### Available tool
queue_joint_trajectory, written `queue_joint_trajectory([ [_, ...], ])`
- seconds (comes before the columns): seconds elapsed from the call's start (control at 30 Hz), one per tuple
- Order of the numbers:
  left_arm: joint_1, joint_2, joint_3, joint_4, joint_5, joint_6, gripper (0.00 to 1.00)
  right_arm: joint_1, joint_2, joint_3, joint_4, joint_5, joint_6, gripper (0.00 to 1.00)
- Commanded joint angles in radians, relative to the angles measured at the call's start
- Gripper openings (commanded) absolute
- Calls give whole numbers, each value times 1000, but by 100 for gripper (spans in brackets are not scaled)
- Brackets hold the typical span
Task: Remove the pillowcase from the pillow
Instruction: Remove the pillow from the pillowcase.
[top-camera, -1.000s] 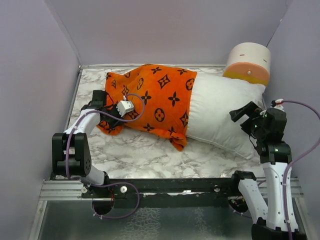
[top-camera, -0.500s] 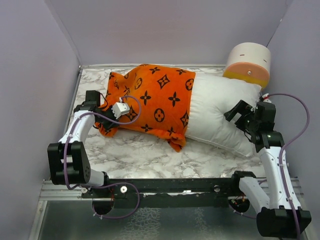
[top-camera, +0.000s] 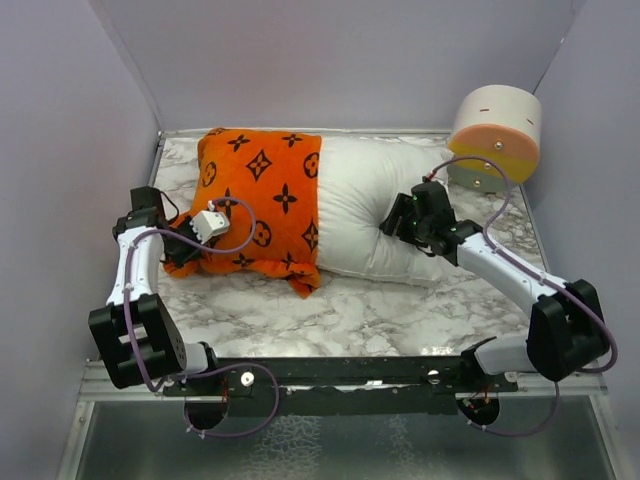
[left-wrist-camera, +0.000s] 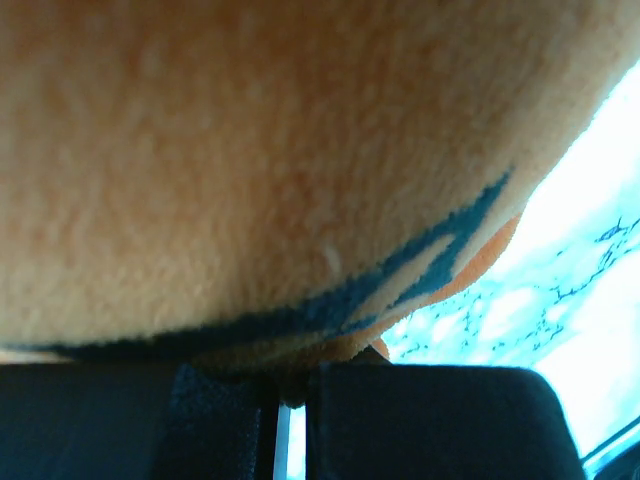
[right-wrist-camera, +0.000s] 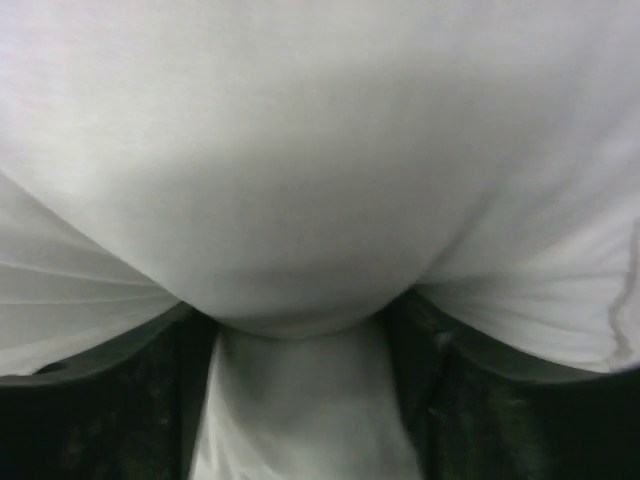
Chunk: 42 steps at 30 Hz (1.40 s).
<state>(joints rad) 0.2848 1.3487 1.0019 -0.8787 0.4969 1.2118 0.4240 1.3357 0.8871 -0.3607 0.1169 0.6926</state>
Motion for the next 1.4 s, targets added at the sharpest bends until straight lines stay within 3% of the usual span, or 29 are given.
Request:
queue_joint_trajectory([
  [0.0,45,-29,10,-65,-11,100,0,21,86,-58,-25,109,108,45],
  [0.07,77,-14,23,-76,-12,126,0,21,74,-60,-36,185,138,4],
  [0.1,95,-3,33,-80,-11,136,0,17,67,-52,-51,223,151,1],
  [0.23,190,43,112,-89,-15,171,0,-57,14,-26,-70,288,146,1],
  [0.43,416,144,260,-73,-33,272,0,-217,-73,-37,-52,297,97,1],
  [0.6,557,229,347,-47,-43,337,0,-267,-112,-60,-38,309,87,1],
  [0.73,615,229,329,54,-67,386,0,-278,-113,-85,-27,288,81,1],
  [0.83,622,219,311,-9,-54,432,0,-278,-114,-87,-20,251,66,1],
  [0.9,618,185,266,35,-45,442,0,-283,-121,-85,-37,290,69,1],
  [1.07,609,137,240,383,-70,283,0,-494,-237,-95,-73,240,119,1],
  [1.23,633,208,489,305,22,96,0,-662,-325,-94,-146,251,207,1],
  [1.37,632,196,539,269,86,53,0,-694,-346,-66,-216,300,293,1],
])
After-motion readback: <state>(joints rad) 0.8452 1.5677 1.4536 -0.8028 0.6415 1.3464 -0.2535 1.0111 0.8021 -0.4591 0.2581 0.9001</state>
